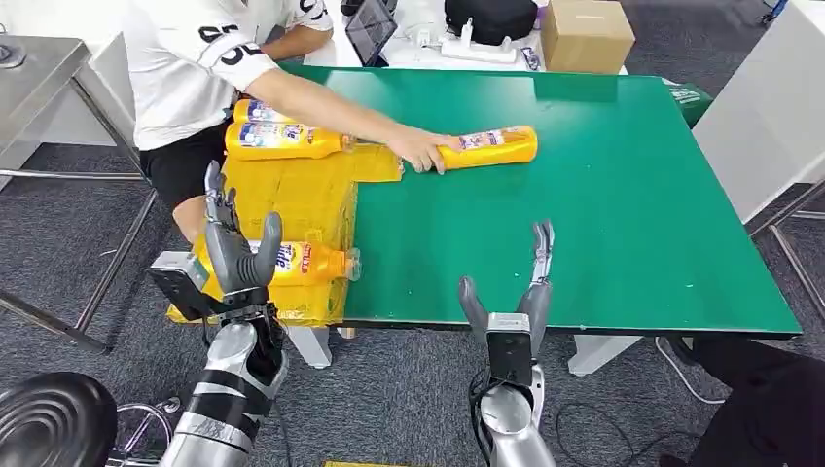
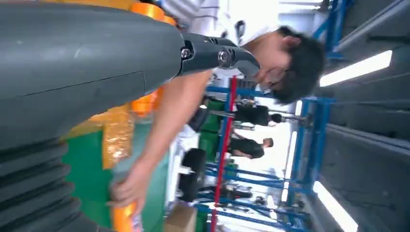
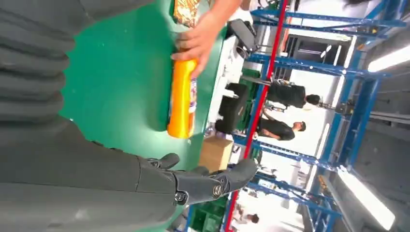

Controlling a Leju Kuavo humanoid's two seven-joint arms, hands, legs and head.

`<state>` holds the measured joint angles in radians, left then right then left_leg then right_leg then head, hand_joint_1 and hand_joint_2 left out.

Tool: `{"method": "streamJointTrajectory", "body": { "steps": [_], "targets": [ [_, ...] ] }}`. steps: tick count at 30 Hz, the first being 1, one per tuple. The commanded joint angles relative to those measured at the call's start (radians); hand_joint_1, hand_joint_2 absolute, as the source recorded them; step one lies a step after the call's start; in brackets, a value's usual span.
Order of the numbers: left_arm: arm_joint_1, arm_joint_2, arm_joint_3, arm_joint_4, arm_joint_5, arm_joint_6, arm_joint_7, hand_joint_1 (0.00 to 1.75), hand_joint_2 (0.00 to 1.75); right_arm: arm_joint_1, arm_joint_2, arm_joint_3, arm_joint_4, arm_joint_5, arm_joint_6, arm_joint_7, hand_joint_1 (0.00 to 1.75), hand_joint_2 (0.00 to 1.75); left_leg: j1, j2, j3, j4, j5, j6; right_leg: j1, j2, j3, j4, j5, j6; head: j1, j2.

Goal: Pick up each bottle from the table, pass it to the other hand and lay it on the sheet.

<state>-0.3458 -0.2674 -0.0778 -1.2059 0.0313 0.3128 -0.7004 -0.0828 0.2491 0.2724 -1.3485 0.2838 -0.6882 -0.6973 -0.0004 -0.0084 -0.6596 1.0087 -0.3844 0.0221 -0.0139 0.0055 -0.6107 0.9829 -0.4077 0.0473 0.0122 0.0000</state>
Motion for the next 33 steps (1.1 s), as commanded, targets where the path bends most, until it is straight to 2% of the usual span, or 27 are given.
{"method": "streamJointTrajectory", "body": {
  "steps": [1,8,12,14,19,24,26,29,33],
  "targets": [
    [0.001,-0.007,0.007,-0.044,-0.004,0.000,0.002,0.00,1.75,-0.010,-0.012,-0.037,0.014,-0.004,0.000,-0.001,0.00,1.75,0.001,0.001,0.005,0.001,-0.002,-0.001,0.001,0.000,0.005,0.000,-0.001,-0.002,0.000,0.000],
    [0.005,-0.005,0.005,-0.038,-0.006,-0.002,0.002,0.00,1.75,-0.011,-0.015,-0.035,0.015,-0.006,-0.001,-0.001,0.00,1.75,0.000,0.001,0.004,0.000,-0.001,-0.001,0.001,0.000,0.004,-0.001,0.000,-0.002,0.000,0.000],
    [0.005,-0.005,0.005,-0.038,-0.006,-0.002,0.002,0.00,1.75,-0.011,-0.015,-0.035,0.015,-0.006,-0.001,-0.001,0.00,1.75,0.002,0.001,0.009,0.001,-0.004,-0.003,0.002,-0.001,0.009,0.000,-0.003,-0.003,0.000,0.000],
    [0.005,-0.005,0.005,-0.038,-0.006,-0.002,0.002,0.00,1.75,-0.011,-0.015,-0.035,0.015,-0.006,-0.001,-0.001,0.00,1.75,0.001,0.001,0.005,0.000,-0.001,-0.002,0.001,0.000,0.005,-0.001,-0.001,-0.002,0.000,0.000],
    [0.005,-0.005,0.005,-0.038,-0.006,-0.002,0.002,0.00,1.75,-0.011,-0.015,-0.035,0.015,-0.006,-0.001,-0.001,0.00,1.75,0.001,0.001,0.005,0.000,-0.001,-0.002,0.001,-0.001,0.005,0.000,-0.001,-0.002,0.000,0.000],
    [-0.004,0.003,0.001,0.010,-0.008,-0.012,0.002,0.00,1.75,-0.038,-0.028,-0.046,0.082,0.003,0.039,0.007,0.00,1.75,0.001,0.000,0.005,0.000,-0.001,-0.002,0.001,-0.001,0.005,-0.001,-0.001,-0.002,0.000,0.000],
    [-0.009,0.011,-0.005,0.041,-0.018,-0.019,0.002,0.00,1.75,-0.081,-0.051,-0.039,0.159,0.076,0.083,0.077,0.00,1.75,0.002,0.001,0.009,0.000,-0.003,-0.002,0.002,0.000,0.010,-0.002,-0.002,-0.003,0.000,0.000],
    [-0.016,0.023,-0.009,0.071,-0.039,-0.022,0.002,0.00,1.75,-0.177,-0.095,-0.040,0.285,0.172,0.155,0.213,0.00,1.75,0.001,0.003,0.008,-0.001,-0.001,-0.002,0.001,0.001,0.008,-0.003,0.001,-0.002,0.000,0.000],
    [-0.033,0.030,-0.008,0.101,-0.087,-0.007,0.002,0.00,1.75,-0.359,-0.166,-0.031,0.476,0.326,0.251,0.381,0.00,1.75,0.001,0.003,0.007,0.000,0.000,-0.001,0.001,0.001,0.006,-0.002,0.002,-0.003,0.000,0.000]
  ]
}}
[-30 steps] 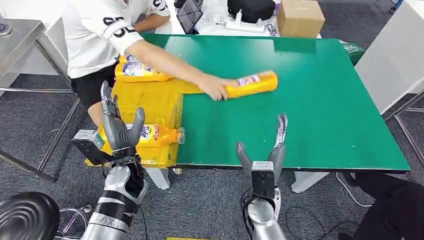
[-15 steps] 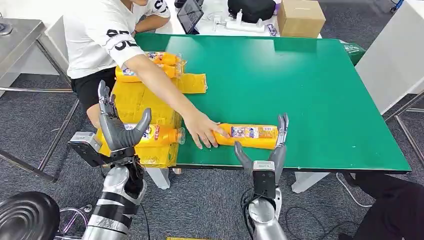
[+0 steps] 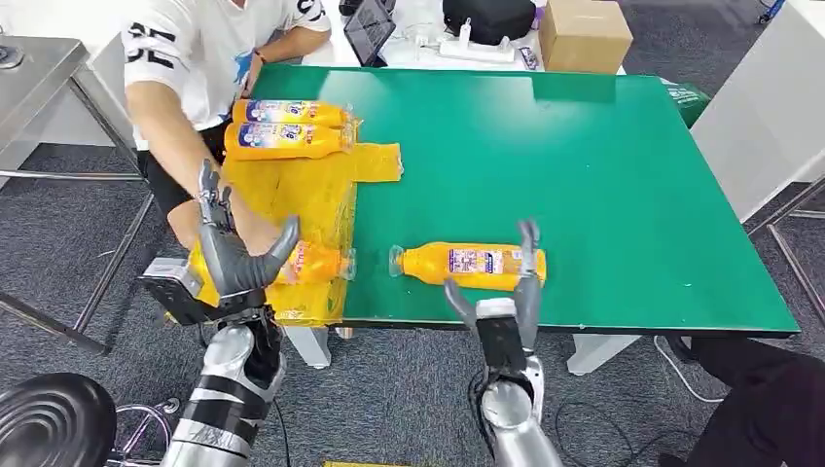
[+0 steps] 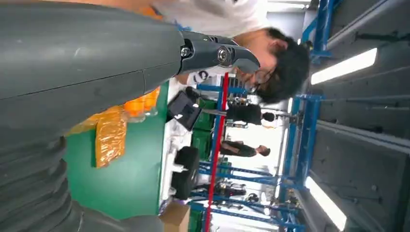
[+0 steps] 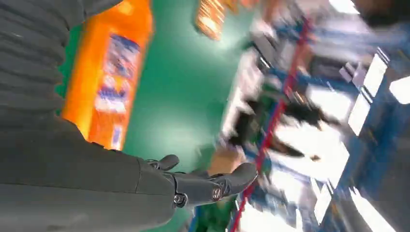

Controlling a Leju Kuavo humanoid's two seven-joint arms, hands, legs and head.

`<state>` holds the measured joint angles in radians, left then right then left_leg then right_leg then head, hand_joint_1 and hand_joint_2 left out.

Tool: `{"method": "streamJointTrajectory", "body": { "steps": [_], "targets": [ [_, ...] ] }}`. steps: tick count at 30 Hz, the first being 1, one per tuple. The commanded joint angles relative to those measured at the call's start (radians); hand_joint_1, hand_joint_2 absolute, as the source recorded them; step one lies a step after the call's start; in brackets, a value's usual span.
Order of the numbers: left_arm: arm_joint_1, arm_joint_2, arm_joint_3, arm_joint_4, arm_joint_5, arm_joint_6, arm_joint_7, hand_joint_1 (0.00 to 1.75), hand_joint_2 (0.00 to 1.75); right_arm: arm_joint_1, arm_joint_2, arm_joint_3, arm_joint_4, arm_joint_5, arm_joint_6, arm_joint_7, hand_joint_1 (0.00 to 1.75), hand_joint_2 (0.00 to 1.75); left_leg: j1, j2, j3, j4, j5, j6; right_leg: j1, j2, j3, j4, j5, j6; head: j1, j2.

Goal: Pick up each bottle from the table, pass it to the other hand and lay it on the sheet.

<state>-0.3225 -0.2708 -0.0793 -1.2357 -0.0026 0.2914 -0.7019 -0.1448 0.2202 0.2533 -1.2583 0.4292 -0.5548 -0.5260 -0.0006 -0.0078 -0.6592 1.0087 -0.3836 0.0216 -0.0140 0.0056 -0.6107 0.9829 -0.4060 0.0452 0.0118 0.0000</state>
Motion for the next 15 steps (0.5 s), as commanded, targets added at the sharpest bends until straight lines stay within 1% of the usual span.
{"method": "streamJointTrajectory", "body": {
  "steps": [1,2,3,4,6,8,9,14,15],
  "targets": [
    [-0.061,0.035,-0.007,0.139,-0.063,0.014,0.004,0.00,1.75,-0.342,-0.153,0.000,0.436,0.219,0.147,0.249,0.00,1.75,0.000,0.002,0.004,-0.001,0.000,0.000,0.001,0.001,0.004,-0.001,0.001,-0.001,0.000,0.000],
    [-0.065,0.036,-0.007,0.148,-0.070,0.012,0.004,0.00,1.75,-0.383,-0.165,0.007,0.477,0.247,0.174,0.280,0.00,1.75,0.000,0.002,0.005,0.000,0.000,0.000,0.001,0.001,0.005,-0.001,0.001,-0.001,0.000,0.000],
    [-0.071,0.036,-0.005,0.160,-0.076,0.009,0.004,0.00,1.75,-0.435,-0.174,0.006,0.534,0.257,0.214,0.303,0.00,1.75,0.000,0.003,0.003,0.000,0.001,0.000,0.000,0.002,0.003,-0.001,0.002,0.000,0.000,0.000],
    [-0.075,0.036,-0.004,0.167,-0.078,0.006,0.004,0.00,1.75,-0.464,-0.178,0.006,0.563,0.266,0.233,0.315,0.00,1.75,0.000,0.003,0.004,0.000,0.001,0.000,0.001,0.002,0.004,-0.001,0.002,0.000,0.000,0.000],
    [-0.076,0.037,-0.004,0.168,-0.078,0.006,0.004,0.00,1.75,-0.470,-0.180,0.004,0.564,0.265,0.236,0.314,0.00,1.75,0.000,0.002,0.003,0.000,0.002,0.000,0.000,0.001,0.003,0.000,0.002,0.001,0.000,0.000],
    [-0.076,0.036,-0.004,0.168,-0.079,0.006,0.004,0.00,1.75,-0.464,-0.178,0.005,0.568,0.267,0.233,0.315,0.00,1.75,0.000,0.002,0.006,0.001,0.001,0.000,0.001,0.001,0.007,0.000,0.002,0.001,0.000,0.000],
    [-0.076,0.036,-0.004,0.168,-0.079,0.006,0.004,0.00,1.75,-0.464,-0.178,0.005,0.568,0.267,0.233,0.315,0.00,1.75,-0.001,-0.001,0.003,0.000,0.003,0.001,0.001,-0.001,0.004,0.000,0.002,0.002,0.000,0.000],
    [-0.076,0.036,-0.004,0.169,-0.079,0.006,0.004,0.00,1.75,-0.460,-0.174,0.007,0.567,0.269,0.228,0.315,0.00,1.75,0.000,0.000,0.005,0.000,0.002,0.001,0.001,-0.001,0.006,-0.001,0.002,0.001,0.000,0.000],
    [-0.076,0.036,-0.004,0.169,-0.079,0.006,0.004,0.00,1.75,-0.460,-0.174,0.007,0.567,0.269,0.228,0.315,0.00,1.75,-0.001,0.000,0.003,0.000,0.003,0.001,0.000,-0.001,0.003,-0.001,0.002,0.002,0.000,0.000]
  ]
}}
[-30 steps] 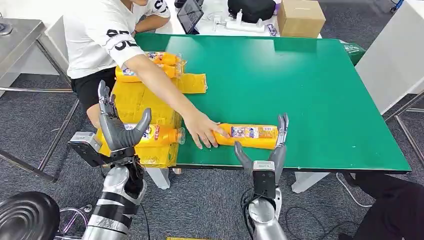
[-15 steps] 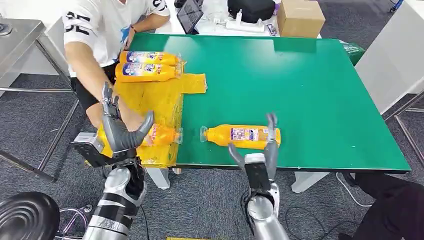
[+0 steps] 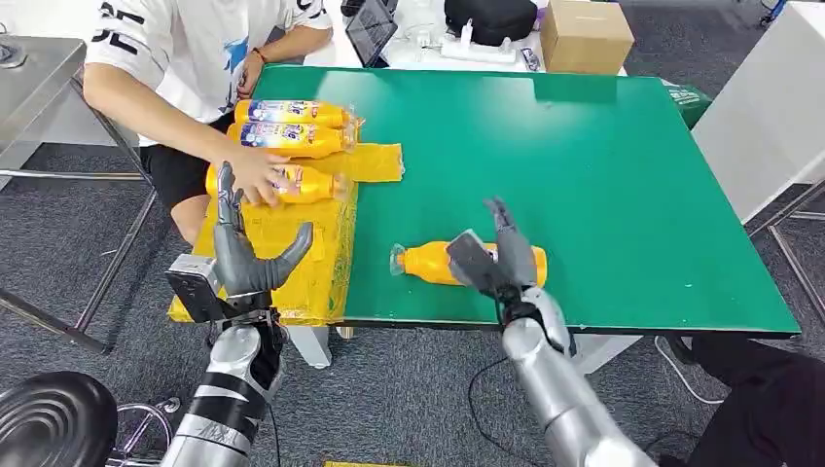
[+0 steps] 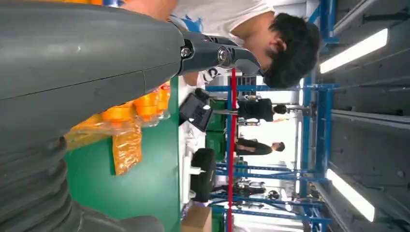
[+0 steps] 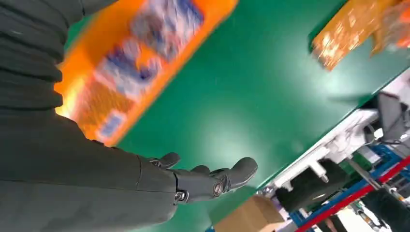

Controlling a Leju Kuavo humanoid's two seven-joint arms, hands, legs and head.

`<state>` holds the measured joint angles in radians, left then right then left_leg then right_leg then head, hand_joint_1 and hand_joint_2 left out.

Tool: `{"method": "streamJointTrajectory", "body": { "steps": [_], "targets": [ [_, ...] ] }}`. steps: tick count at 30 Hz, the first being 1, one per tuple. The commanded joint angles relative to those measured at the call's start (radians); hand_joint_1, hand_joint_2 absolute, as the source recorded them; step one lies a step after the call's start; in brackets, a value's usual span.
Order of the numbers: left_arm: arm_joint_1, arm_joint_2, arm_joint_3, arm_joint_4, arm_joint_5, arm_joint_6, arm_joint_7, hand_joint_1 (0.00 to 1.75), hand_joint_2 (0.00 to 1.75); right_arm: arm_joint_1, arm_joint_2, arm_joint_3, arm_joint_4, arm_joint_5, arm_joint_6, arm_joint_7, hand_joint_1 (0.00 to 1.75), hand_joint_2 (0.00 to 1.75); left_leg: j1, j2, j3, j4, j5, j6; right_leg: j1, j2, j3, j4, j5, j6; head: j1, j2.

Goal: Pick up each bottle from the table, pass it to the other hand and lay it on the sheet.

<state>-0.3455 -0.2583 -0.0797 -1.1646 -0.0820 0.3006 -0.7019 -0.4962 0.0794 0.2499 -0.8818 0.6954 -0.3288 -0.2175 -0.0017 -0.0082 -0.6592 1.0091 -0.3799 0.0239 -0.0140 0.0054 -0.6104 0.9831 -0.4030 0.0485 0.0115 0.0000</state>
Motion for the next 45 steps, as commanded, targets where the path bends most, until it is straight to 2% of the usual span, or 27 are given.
{"method": "streamJointTrajectory", "body": {
  "steps": [1,2,6,11,14,22,23,29,33,45],
  "targets": [
    [-0.053,0.023,-0.003,0.098,0.000,-0.003,0.004,0.00,1.75,-0.109,-0.033,0.010,0.191,0.003,0.002,0.006,0.00,1.75,0.001,0.000,0.004,0.000,-0.001,-0.001,0.001,-0.001,0.004,-0.001,-0.001,-0.001,0.000,0.000],
    [-0.059,0.023,-0.002,0.109,-0.008,-0.005,0.004,0.00,1.75,-0.166,-0.046,0.034,0.260,0.048,0.042,0.063,0.00,1.75,0.000,0.000,0.003,0.000,-0.001,-0.001,0.001,-0.001,0.003,-0.001,-0.001,-0.001,0.000,0.000],
    [-0.088,0.020,-0.007,0.157,-0.024,-0.010,0.004,0.00,1.75,-0.277,-0.047,0.055,0.389,0.086,0.102,0.096,0.00,1.75,0.000,0.001,0.001,0.001,-0.001,-0.001,0.000,0.001,0.001,0.001,0.000,-0.001,0.000,0.000],
    [-0.119,0.017,-0.015,0.205,-0.037,-0.006,0.004,0.00,1.75,-0.337,-0.024,0.081,0.481,0.107,0.197,0.103,0.00,1.75,0.000,0.002,0.002,0.001,-0.001,-0.001,0.001,0.001,0.002,0.000,0.000,-0.001,0.000,0.000],
    [-0.140,0.019,-0.021,0.235,-0.036,-0.010,0.004,0.00,1.75,-0.369,-0.015,0.094,0.537,0.094,0.326,0.104,0.00,1.75,0.001,0.001,0.003,0.001,-0.001,-0.001,0.001,0.000,0.004,0.001,-0.001,-0.001,0.000,0.000],
    [-0.175,0.033,-0.025,0.257,-0.015,-0.007,0.004,0.00,1.75,-0.404,-0.048,0.091,0.547,0.012,0.553,-0.054,0.00,1.75,0.000,-0.001,0.001,0.000,0.001,-0.001,0.000,-0.001,0.001,0.001,0.000,0.000,0.000,0.000],
    [-0.185,0.037,-0.023,0.263,-0.013,-0.010,0.004,0.00,1.75,-0.417,-0.055,0.097,0.545,0.010,0.578,-0.066,0.00,1.75,0.001,0.000,0.005,0.002,-0.002,-0.002,0.002,-0.001,0.006,0.002,-0.002,-0.001,0.000,0.000],
    [-0.209,0.034,-0.041,0.290,-0.008,-0.030,0.004,0.00,1.75,-0.453,-0.104,0.196,0.522,-0.007,0.770,-0.210,0.00,1.75,0.000,0.000,0.001,0.002,0.000,-0.001,0.001,-0.001,0.001,0.002,0.000,0.000,0.000,0.000],
    [-0.207,0.031,-0.047,0.298,-0.009,-0.028,0.004,0.00,1.75,-0.448,-0.133,0.231,0.510,-0.006,0.793,-0.238,0.00,1.75,0.001,-0.002,0.002,0.001,0.000,-0.001,0.001,-0.003,0.004,0.001,-0.001,0.000,0.000,0.000],
    [-0.207,0.033,-0.048,0.298,-0.007,-0.030,0.004,0.00,1.75,-0.448,-0.133,0.242,0.509,-0.009,0.796,-0.235,0.00,1.75,-0.001,0.000,0.000,0.001,0.001,0.000,0.001,-0.001,0.001,0.001,0.000,0.000,0.000,0.000]
  ]
}}
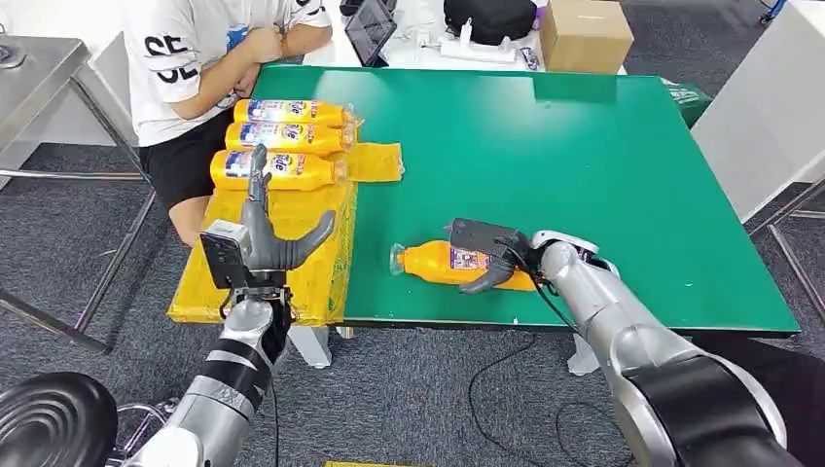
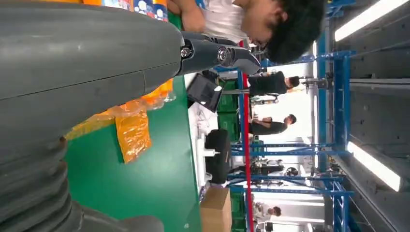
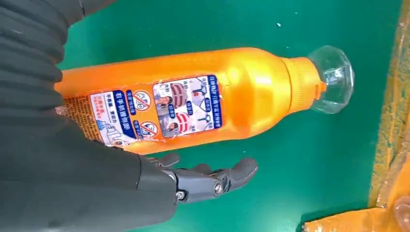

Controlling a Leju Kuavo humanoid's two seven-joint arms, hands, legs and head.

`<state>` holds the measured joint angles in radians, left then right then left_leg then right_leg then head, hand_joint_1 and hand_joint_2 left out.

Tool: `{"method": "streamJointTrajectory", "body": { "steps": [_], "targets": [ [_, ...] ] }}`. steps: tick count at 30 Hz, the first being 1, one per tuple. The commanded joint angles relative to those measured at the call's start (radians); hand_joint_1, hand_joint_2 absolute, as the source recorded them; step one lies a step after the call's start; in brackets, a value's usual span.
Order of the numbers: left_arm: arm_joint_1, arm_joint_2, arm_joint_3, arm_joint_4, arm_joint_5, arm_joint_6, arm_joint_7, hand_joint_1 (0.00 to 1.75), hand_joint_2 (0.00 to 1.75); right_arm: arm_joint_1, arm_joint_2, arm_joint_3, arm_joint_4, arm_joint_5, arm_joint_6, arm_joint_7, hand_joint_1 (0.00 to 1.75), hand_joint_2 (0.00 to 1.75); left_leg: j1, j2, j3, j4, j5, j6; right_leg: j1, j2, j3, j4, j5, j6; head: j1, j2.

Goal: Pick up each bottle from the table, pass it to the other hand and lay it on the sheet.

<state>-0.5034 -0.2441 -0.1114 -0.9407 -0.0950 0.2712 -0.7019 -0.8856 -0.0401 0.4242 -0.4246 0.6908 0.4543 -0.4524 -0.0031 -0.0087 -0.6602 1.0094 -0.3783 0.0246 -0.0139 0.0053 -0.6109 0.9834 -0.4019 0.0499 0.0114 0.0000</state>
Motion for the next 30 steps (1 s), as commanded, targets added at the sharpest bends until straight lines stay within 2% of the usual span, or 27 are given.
{"method": "streamJointTrajectory", "body": {
  "steps": [1,7,14,21,24,25,27,30],
  "targets": [
    [-0.048,0.020,-0.017,0.073,0.007,0.005,0.004,0.00,1.75,-0.060,-0.024,0.088,0.048,-0.008,0.009,0.008,0.00,1.75,0.001,0.001,0.003,0.001,-0.002,-0.002,0.001,0.000,0.003,0.001,-0.001,-0.002,0.000,0.000],
    [-0.023,0.030,-0.011,0.059,0.014,0.019,0.004,0.00,1.75,-0.052,-0.083,0.237,0.030,0.007,-0.094,0.107,0.00,1.75,0.000,0.001,0.003,0.001,-0.002,-0.001,0.001,0.000,0.003,0.001,-0.001,-0.002,0.000,0.000],
    [0.001,0.025,0.004,0.058,-0.002,0.021,0.004,0.00,1.75,0.015,-0.062,0.332,0.055,0.050,-0.257,0.249,0.00,1.75,-0.001,0.000,0.004,0.000,-0.002,-0.001,0.001,-0.001,0.005,-0.001,-0.001,-0.001,0.000,0.000],
    [0.002,0.025,0.004,0.057,-0.002,0.021,0.004,0.00,1.75,0.013,-0.063,0.332,0.056,0.050,-0.260,0.249,0.00,1.75,-0.001,0.000,0.002,0.000,-0.001,-0.001,0.001,-0.001,0.002,0.000,-0.001,-0.001,0.000,0.000],
    [0.000,0.024,0.007,0.062,-0.004,0.016,0.004,0.00,1.75,0.019,-0.059,0.338,0.063,0.054,-0.269,0.263,0.00,1.75,0.000,0.002,0.008,0.002,-0.004,-0.003,0.002,0.000,0.008,0.001,-0.003,-0.003,0.000,0.000],
    [0.001,0.024,0.007,0.062,-0.004,0.017,0.004,0.00,1.75,0.021,-0.059,0.338,0.063,0.054,-0.270,0.262,0.00,1.75,-0.001,0.000,0.004,0.000,-0.002,-0.001,0.001,-0.002,0.004,-0.001,-0.001,-0.001,0.000,0.000],
    [0.007,0.020,0.011,0.065,-0.010,0.012,0.004,0.00,1.75,0.039,-0.051,0.367,0.076,0.092,-0.304,0.334,0.00,1.75,0.000,0.000,0.005,0.000,-0.002,-0.001,0.001,-0.001,0.005,-0.001,-0.001,-0.001,0.000,0.000],
    [0.011,0.018,0.019,0.062,-0.019,0.006,0.004,0.00,1.75,0.053,-0.041,0.372,0.094,0.111,-0.331,0.356,0.00,1.75,-0.001,0.000,0.004,-0.001,-0.001,-0.001,0.001,-0.001,0.004,-0.001,-0.001,-0.001,0.000,0.000]
  ]
}}
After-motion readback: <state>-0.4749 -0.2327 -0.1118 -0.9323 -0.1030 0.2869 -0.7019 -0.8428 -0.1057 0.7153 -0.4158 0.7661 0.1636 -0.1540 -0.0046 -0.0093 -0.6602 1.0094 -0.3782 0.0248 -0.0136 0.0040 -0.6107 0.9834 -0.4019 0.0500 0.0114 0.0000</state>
